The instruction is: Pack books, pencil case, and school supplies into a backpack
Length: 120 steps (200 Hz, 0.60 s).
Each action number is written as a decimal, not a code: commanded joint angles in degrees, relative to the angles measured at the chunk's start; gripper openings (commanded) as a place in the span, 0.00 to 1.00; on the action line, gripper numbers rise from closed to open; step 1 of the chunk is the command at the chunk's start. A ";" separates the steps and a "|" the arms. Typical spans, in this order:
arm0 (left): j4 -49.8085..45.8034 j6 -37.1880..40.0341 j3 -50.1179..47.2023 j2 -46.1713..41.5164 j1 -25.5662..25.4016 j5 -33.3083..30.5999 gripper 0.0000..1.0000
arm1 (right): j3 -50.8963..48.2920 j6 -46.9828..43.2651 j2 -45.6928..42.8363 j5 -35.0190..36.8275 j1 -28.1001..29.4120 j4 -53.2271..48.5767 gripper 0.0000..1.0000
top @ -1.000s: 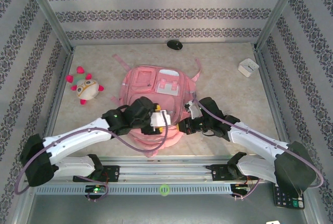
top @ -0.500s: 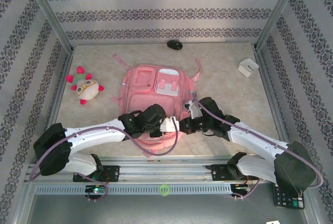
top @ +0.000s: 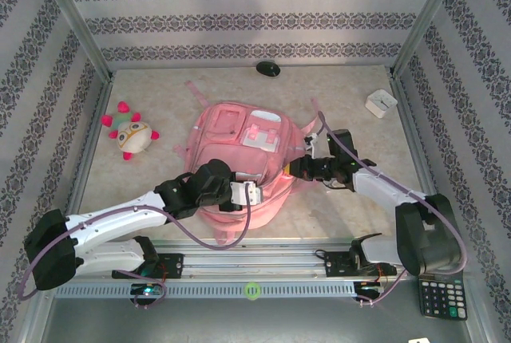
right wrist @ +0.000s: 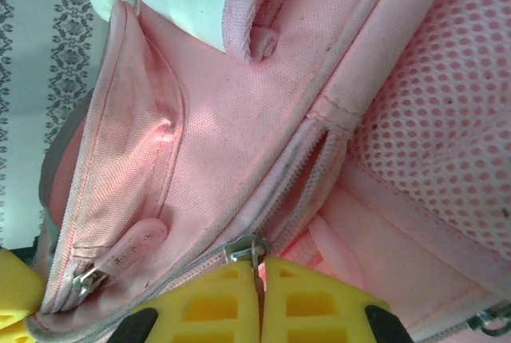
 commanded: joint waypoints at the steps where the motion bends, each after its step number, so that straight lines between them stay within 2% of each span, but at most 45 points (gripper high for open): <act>1: -5.58 1.51 -0.91 -3.12 0.13 3.58 0.01 | 2.26 -1.47 0.83 11.44 -3.62 4.02 0.00; 24: -5.11 0.09 -0.55 -2.50 0.21 2.34 0.03 | 1.04 -2.65 -2.13 9.95 -2.95 3.05 0.00; 27: -5.02 -0.19 -0.44 -2.51 0.21 2.18 0.05 | 0.94 -2.76 -2.59 9.68 -2.86 2.50 0.04; 33: -4.98 -1.05 -0.20 -2.46 0.21 1.60 0.12 | 0.90 -3.15 -3.59 9.11 -2.77 0.80 0.15; 44: -4.54 -3.60 0.40 -3.30 0.20 0.55 0.38 | 1.37 -4.81 -6.03 9.68 -2.09 -4.12 0.31; 51: -3.96 -5.24 0.73 -4.27 0.21 -0.23 0.51 | 1.53 -6.26 -7.89 11.87 -1.38 -7.43 0.35; 62: -3.83 -6.49 1.18 -6.19 0.28 -0.75 0.62 | 1.47 -8.46 -11.96 16.59 0.19 -11.28 0.37; 80: -5.73 -6.39 2.17 -8.94 1.33 -1.89 0.66 | 0.48 -12.33 -18.42 22.89 2.56 -13.20 0.37; 94: -9.79 -3.65 3.32 -8.88 2.71 -3.82 0.67 | -0.53 -18.29 -22.12 24.50 4.25 -11.67 0.36; 105: -13.29 -0.66 4.04 -8.03 3.53 -4.86 0.67 | -1.25 -25.74 -23.70 24.58 6.02 -9.70 0.36; 120: -15.67 3.03 4.23 -6.86 3.73 -6.38 0.67 | -1.33 -39.01 -24.14 21.18 8.87 -8.83 0.35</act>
